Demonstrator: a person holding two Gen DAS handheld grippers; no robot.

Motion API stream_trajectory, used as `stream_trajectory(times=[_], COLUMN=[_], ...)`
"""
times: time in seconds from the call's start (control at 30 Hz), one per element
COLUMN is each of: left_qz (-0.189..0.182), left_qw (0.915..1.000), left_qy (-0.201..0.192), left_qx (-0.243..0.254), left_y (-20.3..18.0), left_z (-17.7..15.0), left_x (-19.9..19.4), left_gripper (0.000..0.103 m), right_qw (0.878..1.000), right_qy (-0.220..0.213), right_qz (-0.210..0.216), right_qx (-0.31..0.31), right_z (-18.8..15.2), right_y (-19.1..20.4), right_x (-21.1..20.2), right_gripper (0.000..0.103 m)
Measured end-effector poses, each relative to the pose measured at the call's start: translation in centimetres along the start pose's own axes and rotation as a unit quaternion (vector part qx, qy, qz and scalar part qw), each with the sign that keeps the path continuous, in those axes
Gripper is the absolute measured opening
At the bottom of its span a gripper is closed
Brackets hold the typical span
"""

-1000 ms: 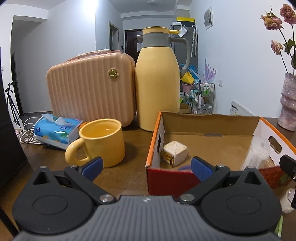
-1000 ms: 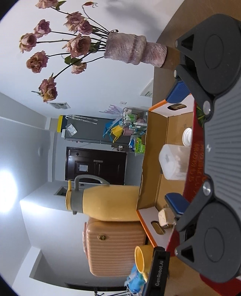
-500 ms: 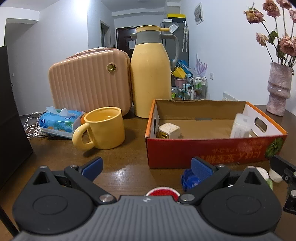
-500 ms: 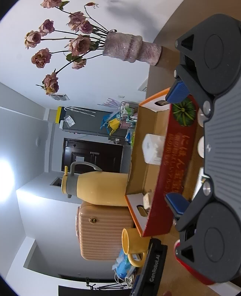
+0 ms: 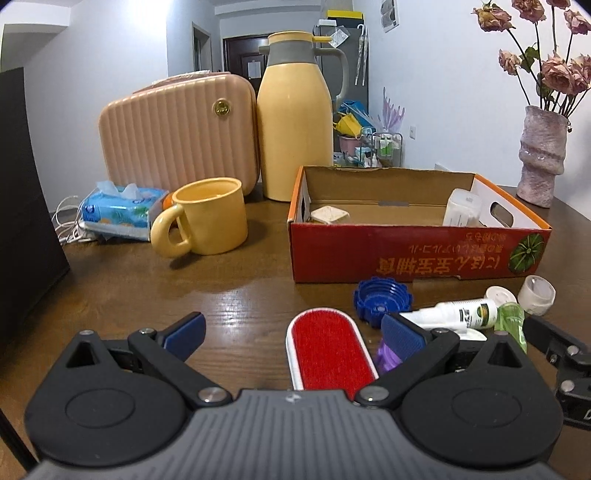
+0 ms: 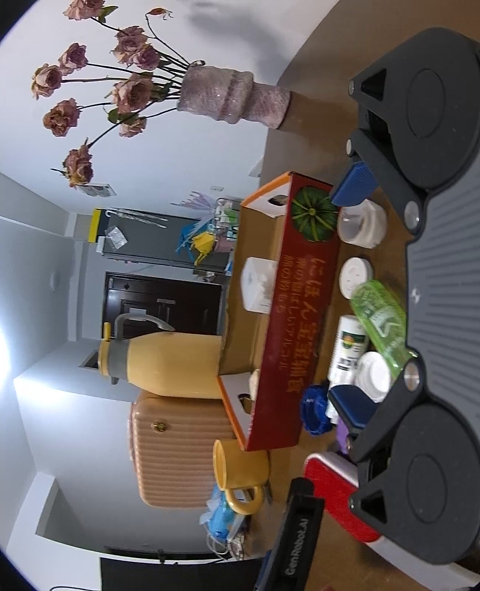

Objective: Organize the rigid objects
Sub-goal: 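Withdraw both grippers from the box back toward the scattered items, then grasp the red lint brush with the left gripper while the right grasps the green bottle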

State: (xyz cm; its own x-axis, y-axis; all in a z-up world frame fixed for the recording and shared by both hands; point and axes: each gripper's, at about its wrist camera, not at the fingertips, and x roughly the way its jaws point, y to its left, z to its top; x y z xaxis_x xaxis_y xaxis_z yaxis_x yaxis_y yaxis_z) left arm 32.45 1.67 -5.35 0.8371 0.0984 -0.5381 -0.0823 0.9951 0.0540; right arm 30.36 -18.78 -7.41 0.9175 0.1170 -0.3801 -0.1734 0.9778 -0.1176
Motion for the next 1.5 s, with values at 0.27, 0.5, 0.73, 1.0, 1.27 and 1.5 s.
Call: stream_trajectory(times=[0.27, 0.5, 0.73, 1.0, 1.27, 1.5], left_qz=[-0.009, -0.014, -0.012, -0.011, -0.011, -0.013], left_qw=[0.9999, 0.9996, 0.9994, 0.999, 0.9987, 0.9985], left_qy=[0.013, 0.023, 0.031, 0.042, 0.05, 0.053], left_qx=[0.0, 0.012, 0.01, 0.01, 0.008, 0.002], left_y=[0.0, -0.5, -0.5, -0.5, -0.5, -0.3], left_z=[-0.4, -0.8, -0.8, -1.0, -1.1, -1.0], left_x=[0.0, 0.0, 0.2, 0.5, 0.8, 0.8], left_gripper=[0.103, 0.103, 0.103, 0.103, 0.103, 0.103], right_qw=[0.999, 0.996, 0.994, 0.99, 0.989, 0.994], right_qy=[0.046, 0.081, 0.098, 0.12, 0.132, 0.082], right_qz=[0.002, -0.014, -0.035, -0.035, 0.018, 0.018], right_qx=[0.01, 0.027, 0.039, 0.058, 0.057, 0.069], right_z=[-0.7, -0.9, -1.2, -1.3, -1.5, -0.9], right_y=[0.8, 1.1, 0.3, -1.0, -0.8, -1.3], right_x=[0.8, 1.9, 2.6, 4.1, 4.2, 2.5], right_gripper=[0.103, 0.096, 0.091, 0.07, 0.03, 0.03])
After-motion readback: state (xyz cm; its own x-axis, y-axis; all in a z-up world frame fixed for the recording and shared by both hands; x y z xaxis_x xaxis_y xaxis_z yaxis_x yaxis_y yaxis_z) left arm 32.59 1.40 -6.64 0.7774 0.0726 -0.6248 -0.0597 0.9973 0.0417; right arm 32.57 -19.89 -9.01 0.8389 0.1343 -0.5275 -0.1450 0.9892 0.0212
